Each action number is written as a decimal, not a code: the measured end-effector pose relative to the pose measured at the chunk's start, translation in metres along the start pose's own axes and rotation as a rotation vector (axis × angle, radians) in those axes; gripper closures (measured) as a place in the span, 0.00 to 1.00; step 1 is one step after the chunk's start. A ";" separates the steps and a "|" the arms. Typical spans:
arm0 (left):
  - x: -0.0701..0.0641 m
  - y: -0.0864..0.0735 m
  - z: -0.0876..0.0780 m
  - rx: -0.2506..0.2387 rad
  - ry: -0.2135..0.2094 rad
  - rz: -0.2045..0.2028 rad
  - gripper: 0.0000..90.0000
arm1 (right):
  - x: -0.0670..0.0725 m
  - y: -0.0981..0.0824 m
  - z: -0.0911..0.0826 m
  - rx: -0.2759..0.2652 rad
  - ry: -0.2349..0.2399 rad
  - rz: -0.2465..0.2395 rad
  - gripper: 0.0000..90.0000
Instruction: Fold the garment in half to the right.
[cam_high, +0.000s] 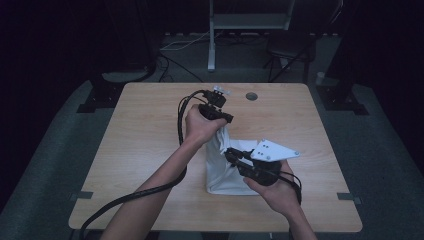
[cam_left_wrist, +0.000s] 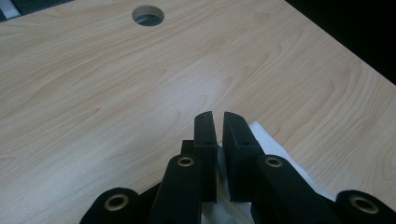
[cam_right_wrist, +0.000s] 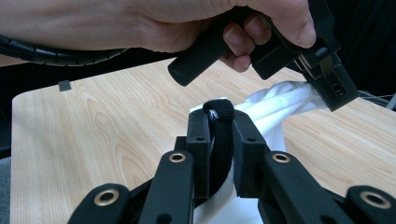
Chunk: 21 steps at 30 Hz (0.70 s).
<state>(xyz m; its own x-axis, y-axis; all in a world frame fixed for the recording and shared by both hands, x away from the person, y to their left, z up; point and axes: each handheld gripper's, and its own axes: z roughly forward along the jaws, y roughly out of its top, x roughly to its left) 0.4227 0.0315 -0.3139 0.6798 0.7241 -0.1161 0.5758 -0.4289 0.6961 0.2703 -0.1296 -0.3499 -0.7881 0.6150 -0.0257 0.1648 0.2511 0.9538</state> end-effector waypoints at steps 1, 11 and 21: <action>-0.001 0.000 0.000 0.001 0.000 0.002 0.95 | 0.000 0.000 -0.001 0.001 -0.002 0.002 0.89; -0.005 0.000 0.006 0.010 -0.011 0.005 0.94 | -0.002 -0.005 -0.006 0.003 -0.012 0.007 0.88; -0.011 0.002 0.012 0.015 -0.020 0.017 0.94 | -0.004 -0.010 -0.011 0.006 -0.023 0.014 0.88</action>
<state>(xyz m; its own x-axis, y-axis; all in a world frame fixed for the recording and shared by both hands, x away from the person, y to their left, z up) 0.4215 0.0163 -0.3195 0.6987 0.7056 -0.1185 0.5704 -0.4495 0.6874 0.2652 -0.1429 -0.3559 -0.7719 0.6354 -0.0192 0.1793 0.2465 0.9524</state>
